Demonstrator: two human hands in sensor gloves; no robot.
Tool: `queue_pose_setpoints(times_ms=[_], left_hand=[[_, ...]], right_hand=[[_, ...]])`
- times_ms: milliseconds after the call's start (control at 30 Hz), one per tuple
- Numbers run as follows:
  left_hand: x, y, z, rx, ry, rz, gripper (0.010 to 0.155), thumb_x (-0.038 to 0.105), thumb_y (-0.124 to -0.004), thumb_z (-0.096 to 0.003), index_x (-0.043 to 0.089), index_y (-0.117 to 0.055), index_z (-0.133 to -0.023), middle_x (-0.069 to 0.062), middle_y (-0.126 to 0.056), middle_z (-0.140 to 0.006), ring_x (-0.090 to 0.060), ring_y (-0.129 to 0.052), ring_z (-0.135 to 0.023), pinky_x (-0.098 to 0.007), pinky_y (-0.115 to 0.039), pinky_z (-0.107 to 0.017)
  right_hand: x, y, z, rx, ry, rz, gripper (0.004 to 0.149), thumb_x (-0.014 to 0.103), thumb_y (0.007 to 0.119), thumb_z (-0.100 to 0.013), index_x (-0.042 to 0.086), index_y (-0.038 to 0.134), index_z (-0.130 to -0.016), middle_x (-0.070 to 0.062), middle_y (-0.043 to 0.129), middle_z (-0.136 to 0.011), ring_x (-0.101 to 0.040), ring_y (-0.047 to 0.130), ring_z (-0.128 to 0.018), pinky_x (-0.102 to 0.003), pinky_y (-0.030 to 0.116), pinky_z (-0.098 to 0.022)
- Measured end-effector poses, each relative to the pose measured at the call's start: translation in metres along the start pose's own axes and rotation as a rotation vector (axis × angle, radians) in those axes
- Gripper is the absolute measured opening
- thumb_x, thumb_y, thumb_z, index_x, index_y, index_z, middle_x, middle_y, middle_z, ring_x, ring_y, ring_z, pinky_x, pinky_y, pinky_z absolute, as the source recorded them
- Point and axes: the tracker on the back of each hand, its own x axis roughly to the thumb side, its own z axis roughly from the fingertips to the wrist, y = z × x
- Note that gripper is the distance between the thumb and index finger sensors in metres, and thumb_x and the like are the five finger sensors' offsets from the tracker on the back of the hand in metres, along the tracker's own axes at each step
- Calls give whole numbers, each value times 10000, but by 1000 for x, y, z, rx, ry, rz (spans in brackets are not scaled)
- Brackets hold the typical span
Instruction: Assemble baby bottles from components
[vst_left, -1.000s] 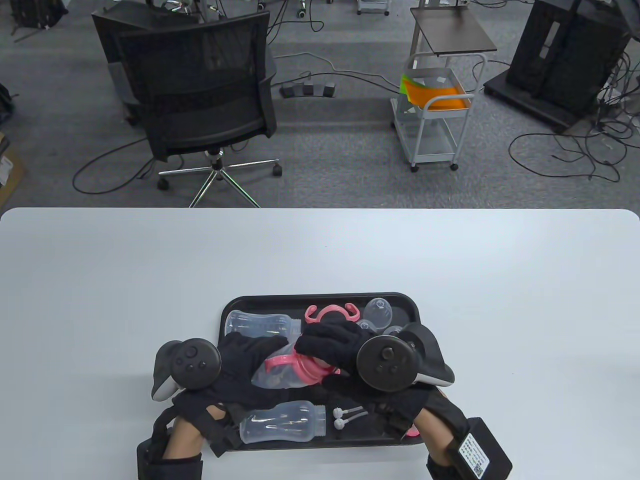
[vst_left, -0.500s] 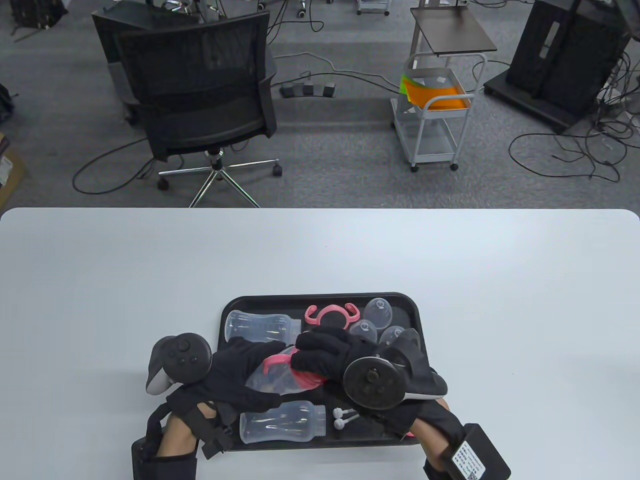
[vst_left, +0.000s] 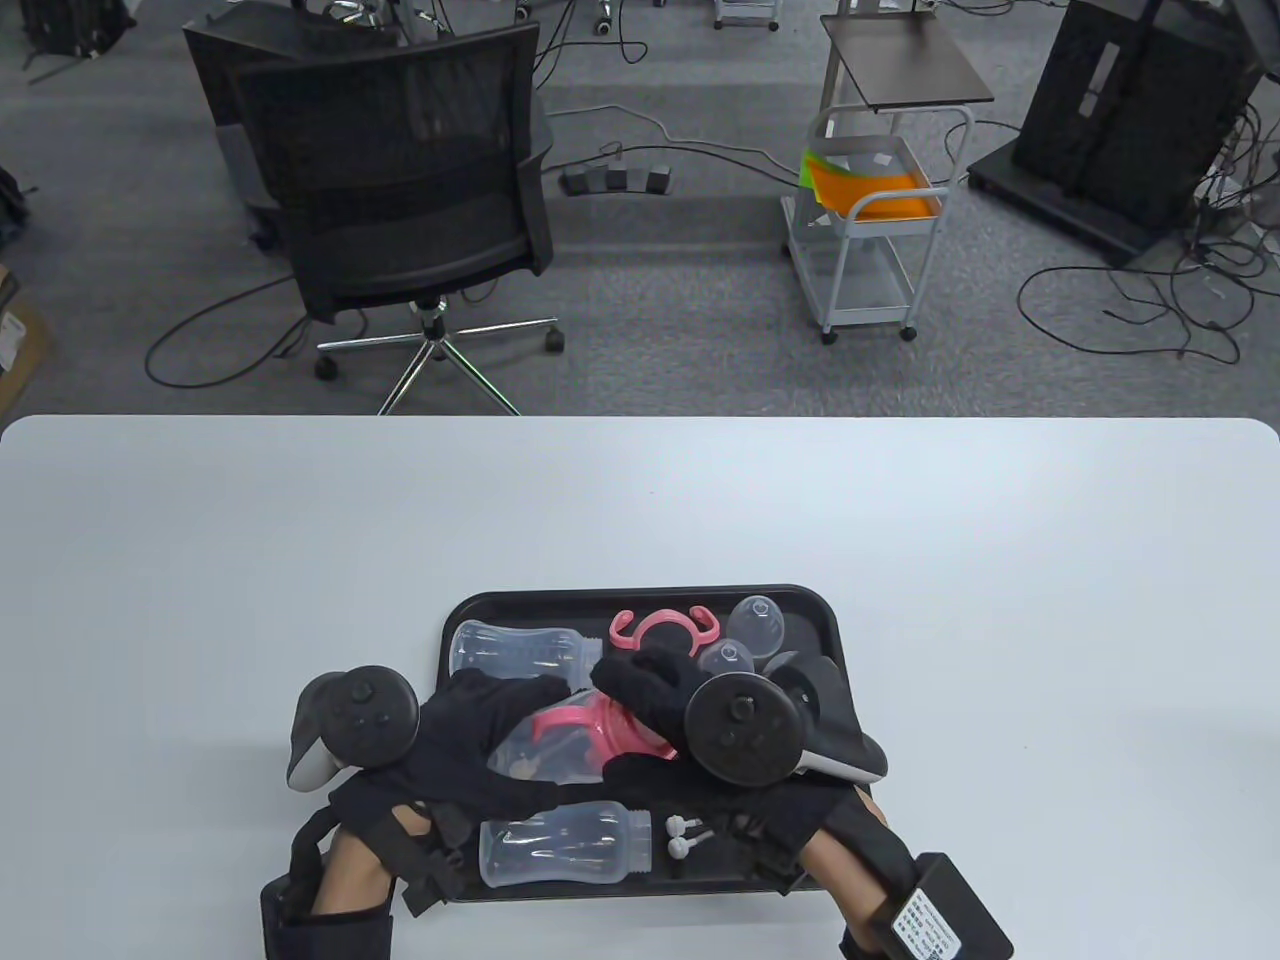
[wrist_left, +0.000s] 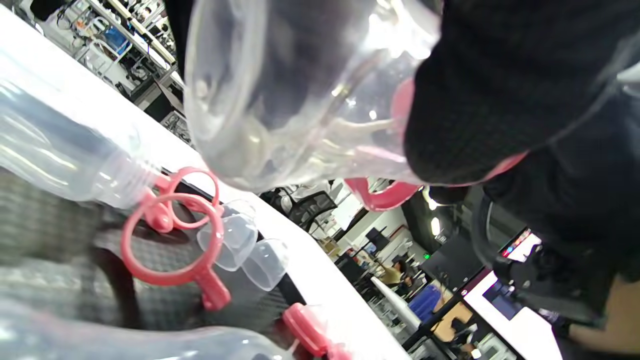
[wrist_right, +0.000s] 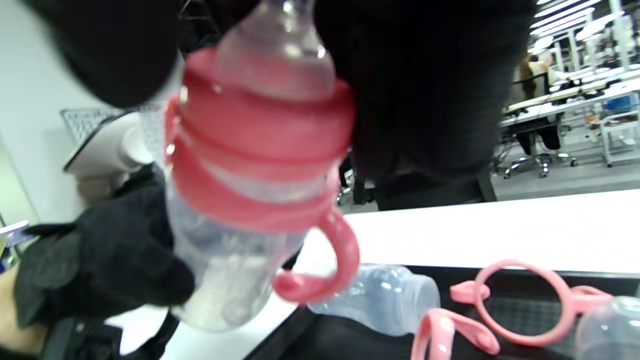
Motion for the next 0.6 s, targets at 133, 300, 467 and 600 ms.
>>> queue_pose_setpoints(times_ms=[133, 300, 467, 600], left_hand=[[-5, 2, 2, -6, -17, 68, 936, 645, -1078, -345, 262, -680, -1101, -36, -815, -1059, -357, -841, -935, -802, -380, -701], [-3, 4, 3, 1, -15, 65, 933, 641, -1080, -348, 256, -684, -1099, -41, -818, -1055, -361, -841, -932, -802, -375, -702], [3, 4, 3, 21, -4, -20, 937, 631, -1086, -340, 263, -679, -1100, -34, -809, -1062, -359, -834, -941, -800, -376, -708], [3, 6, 3, 45, -6, -4, 937, 634, -1083, -341, 270, -674, -1101, -30, -805, -1066, -358, -833, -943, -799, -376, -709]], right_hand=[[2, -1, 4, 20, -113, -6, 704, 364, 953, -355, 322, 643, -986, -8, 610, -1055, -393, 831, -917, -417, 903, -603], [-3, -2, 1, 29, -116, -88, 726, 298, 986, -351, 309, 631, -984, 5, 584, -1062, -393, 779, -952, -441, 873, -645], [-13, 6, -5, -26, 16, -109, 755, 548, 761, -386, 90, 684, -982, -249, 879, -814, -321, 1121, -441, -346, 1015, -188], [-18, 2, -2, -65, 46, -101, 816, 621, 674, -375, 128, 620, -1023, -225, 850, -870, -362, 1082, -533, -379, 994, -267]])
